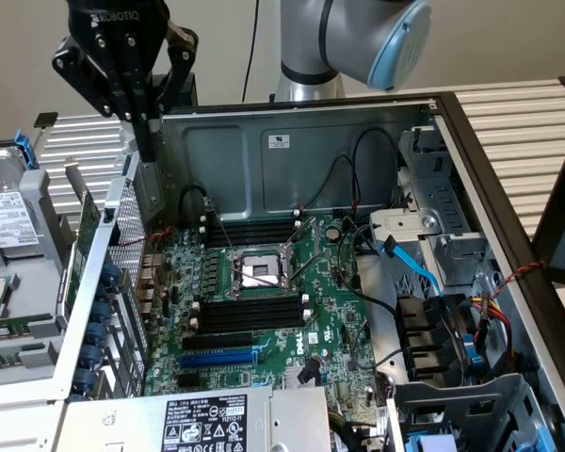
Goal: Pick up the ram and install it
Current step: 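Reach for the ram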
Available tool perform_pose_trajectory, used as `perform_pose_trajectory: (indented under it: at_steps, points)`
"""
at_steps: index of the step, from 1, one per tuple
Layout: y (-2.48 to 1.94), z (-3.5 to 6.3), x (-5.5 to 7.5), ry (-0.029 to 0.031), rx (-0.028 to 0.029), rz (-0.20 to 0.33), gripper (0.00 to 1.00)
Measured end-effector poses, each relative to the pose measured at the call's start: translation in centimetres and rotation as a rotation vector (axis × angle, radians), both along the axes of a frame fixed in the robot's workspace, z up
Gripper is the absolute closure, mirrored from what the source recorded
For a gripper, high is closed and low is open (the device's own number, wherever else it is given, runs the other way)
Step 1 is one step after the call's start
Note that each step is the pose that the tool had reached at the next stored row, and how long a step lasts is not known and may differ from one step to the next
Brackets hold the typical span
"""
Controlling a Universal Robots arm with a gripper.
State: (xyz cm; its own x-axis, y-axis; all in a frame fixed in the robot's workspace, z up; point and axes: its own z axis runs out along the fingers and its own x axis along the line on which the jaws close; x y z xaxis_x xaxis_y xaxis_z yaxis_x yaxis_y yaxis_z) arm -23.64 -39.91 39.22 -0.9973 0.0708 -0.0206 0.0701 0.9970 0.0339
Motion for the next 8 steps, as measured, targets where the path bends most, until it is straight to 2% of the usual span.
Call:
perform_pose_trajectory:
  at_steps: [3,5,8]
  points:
    - [-0.02,0.0,-1.4,-0.0001,-0.0179,0.0,0.9]
    - [-0.02,-0.06,-2.3,0.0,-0.0226,0.0,0.9]
    - [-0.02,-0.22,-3.6,0.0,-0.0259,0.0,0.9]
